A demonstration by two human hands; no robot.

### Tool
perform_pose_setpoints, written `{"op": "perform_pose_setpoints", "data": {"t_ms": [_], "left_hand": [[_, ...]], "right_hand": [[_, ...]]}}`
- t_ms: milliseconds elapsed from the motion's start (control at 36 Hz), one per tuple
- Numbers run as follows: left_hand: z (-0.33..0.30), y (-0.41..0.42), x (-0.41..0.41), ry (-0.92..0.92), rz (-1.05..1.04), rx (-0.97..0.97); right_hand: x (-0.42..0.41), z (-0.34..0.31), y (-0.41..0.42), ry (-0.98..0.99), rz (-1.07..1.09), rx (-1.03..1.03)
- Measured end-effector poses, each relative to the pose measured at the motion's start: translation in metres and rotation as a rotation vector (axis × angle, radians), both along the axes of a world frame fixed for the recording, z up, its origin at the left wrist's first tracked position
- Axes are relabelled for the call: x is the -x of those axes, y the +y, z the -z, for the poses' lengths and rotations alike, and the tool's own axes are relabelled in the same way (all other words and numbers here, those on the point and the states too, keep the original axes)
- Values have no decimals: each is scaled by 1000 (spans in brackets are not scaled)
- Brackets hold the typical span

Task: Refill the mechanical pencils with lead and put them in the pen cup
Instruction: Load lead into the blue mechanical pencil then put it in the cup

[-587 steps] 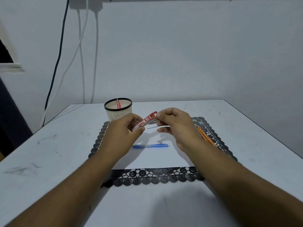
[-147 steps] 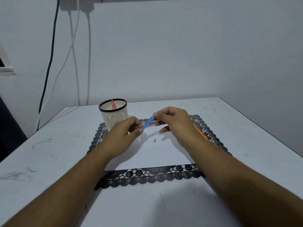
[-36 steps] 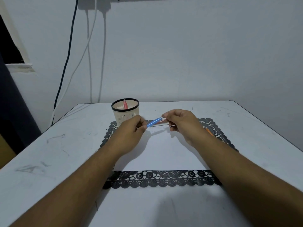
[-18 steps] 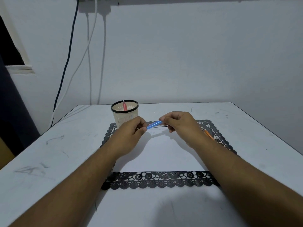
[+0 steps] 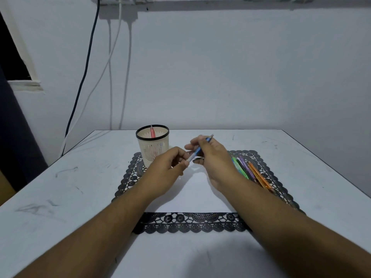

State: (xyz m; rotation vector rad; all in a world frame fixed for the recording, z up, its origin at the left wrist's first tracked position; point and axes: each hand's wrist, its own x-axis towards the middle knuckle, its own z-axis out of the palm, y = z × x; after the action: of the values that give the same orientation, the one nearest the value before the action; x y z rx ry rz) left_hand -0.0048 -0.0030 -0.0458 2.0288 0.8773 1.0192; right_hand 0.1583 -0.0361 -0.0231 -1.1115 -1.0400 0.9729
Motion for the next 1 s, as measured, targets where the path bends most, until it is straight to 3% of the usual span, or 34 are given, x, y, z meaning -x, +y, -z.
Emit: {"op": "perform_pose_setpoints", "data": {"t_ms": [83,194,278,1000], "left_hand": [[1,0,1,-10,28,67],[2,-3,-2,-62,54,147],[3,-4,-3,-41,64,136],[2,-1,-1,-119,131,237]], "right_hand": [[-2,-7,0,191,7,-51],[-3,-14,-4,602,-162,-69],[-7,-17,-6,726,-249,-86],[-20,-19,-6,750,-446,-161]]}}
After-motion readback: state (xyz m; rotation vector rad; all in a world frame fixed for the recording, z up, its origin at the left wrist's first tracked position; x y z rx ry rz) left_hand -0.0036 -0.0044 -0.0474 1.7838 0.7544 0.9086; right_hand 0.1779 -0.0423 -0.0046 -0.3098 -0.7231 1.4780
